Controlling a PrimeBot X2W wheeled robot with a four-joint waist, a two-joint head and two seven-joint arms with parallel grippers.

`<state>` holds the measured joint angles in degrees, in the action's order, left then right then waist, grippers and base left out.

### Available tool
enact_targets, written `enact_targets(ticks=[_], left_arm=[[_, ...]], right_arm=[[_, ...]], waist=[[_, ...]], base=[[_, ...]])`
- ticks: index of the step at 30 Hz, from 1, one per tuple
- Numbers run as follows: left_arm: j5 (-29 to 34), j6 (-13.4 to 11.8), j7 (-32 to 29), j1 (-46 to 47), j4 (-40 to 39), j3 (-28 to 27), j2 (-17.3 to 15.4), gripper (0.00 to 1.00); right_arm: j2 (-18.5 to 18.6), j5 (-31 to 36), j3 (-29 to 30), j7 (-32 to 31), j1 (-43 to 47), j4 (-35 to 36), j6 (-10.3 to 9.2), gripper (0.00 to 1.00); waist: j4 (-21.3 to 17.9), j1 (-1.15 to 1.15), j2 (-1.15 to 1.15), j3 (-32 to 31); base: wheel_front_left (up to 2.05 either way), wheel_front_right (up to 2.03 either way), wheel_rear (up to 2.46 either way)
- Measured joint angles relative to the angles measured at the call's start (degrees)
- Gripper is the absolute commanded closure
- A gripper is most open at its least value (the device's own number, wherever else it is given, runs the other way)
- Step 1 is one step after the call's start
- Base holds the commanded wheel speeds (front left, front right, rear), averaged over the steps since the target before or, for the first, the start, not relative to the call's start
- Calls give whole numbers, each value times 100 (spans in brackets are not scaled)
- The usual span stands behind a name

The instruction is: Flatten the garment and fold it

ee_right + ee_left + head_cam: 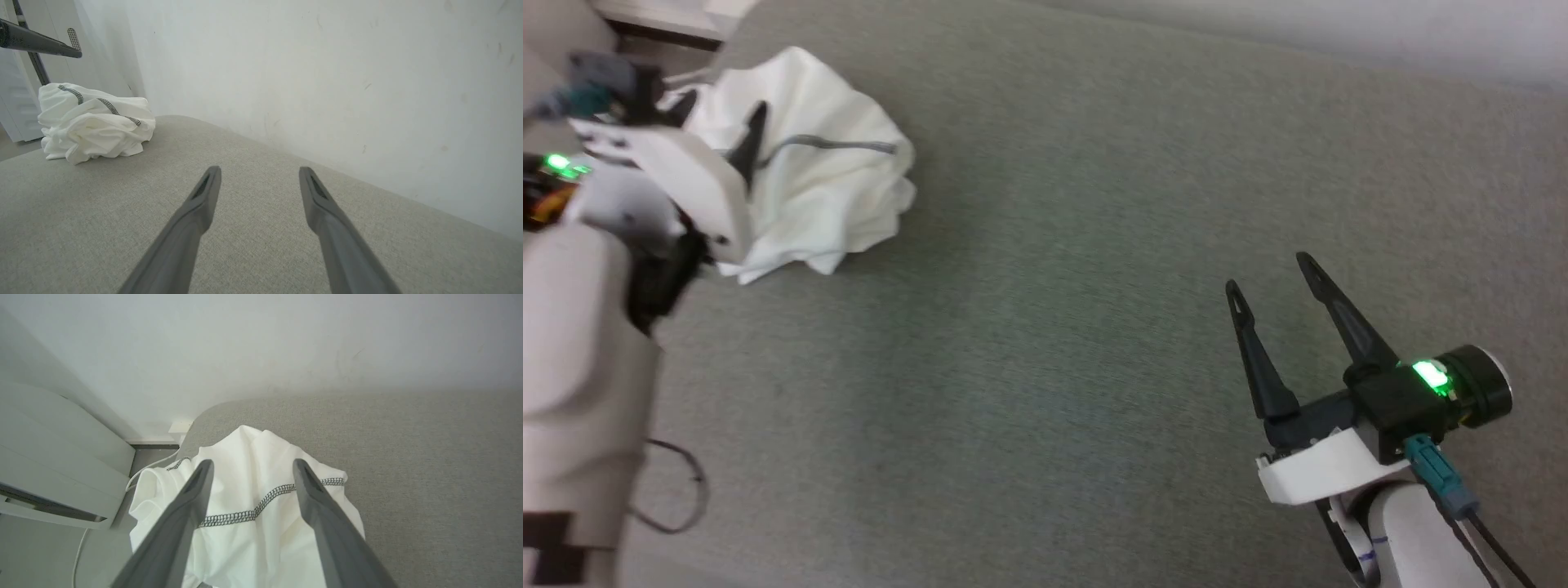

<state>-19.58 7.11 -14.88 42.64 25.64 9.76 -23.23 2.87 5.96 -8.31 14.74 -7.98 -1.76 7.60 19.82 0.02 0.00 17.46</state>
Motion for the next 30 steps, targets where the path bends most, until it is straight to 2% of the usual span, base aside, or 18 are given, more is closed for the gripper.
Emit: enact_targets(ticks=[4,7,11,13,16,17,18,23,25,27,30], left_arm=[[-606,0,-1055,449,333,459,-664,0],[-1047,0,-2075,548,563,971,-1123,0],[-1736,0,-3106,567,893,1133,-1530,0],[-1929,0,-3360,560,969,1199,-1690,0],[-2225,0,-3392,534,999,1195,-1824,0],[-2332,-1,-3398,517,1023,1187,-1860,40],[-2402,-1,-3395,488,1017,1196,-1901,100],[-2615,-2,-2906,467,993,1223,-1949,100],[-2881,-3,-2609,421,1031,1118,-1842,100],[-3159,-2,-2205,399,1033,996,-1645,100],[-3136,-1,-1473,419,788,1049,-1594,100]], right_arm=[[0,-58,-63,0,-124,136,0,0],[1,-87,-69,0,-160,189,1,0],[-1,-107,-78,0,-205,208,0,0],[1,-144,-75,0,-226,216,0,0],[1,-171,-60,0,-232,222,1,0],[1,-181,-58,0,-232,221,0,0],[1,-193,-47,0,-231,218,0,0],[3,-192,38,0,-226,120,0,0],[2,-196,68,0,-222,67,0,0],[-1,-247,96,0,-201,8,1,0],[3,-322,152,0,-98,-91,0,0]], waist=[[-333,1,0,304],[-582,0,0,513],[-884,-1,0,758],[-1025,-1,0,861],[-1203,-1,0,994],[-1251,-1,0,1029],[-1295,-2,0,1059],[-1390,-1,0,1030],[-1404,-1,0,943],[-1412,-1,0,820],[-1413,-1,0,572]], base=[[0,0,0],[0,0,0],[0,0,0],[0,0,0],[0,0,0],[0,0,0],[0,0,0],[0,0,0],[0,0,0],[0,0,0],[0,0,0]])
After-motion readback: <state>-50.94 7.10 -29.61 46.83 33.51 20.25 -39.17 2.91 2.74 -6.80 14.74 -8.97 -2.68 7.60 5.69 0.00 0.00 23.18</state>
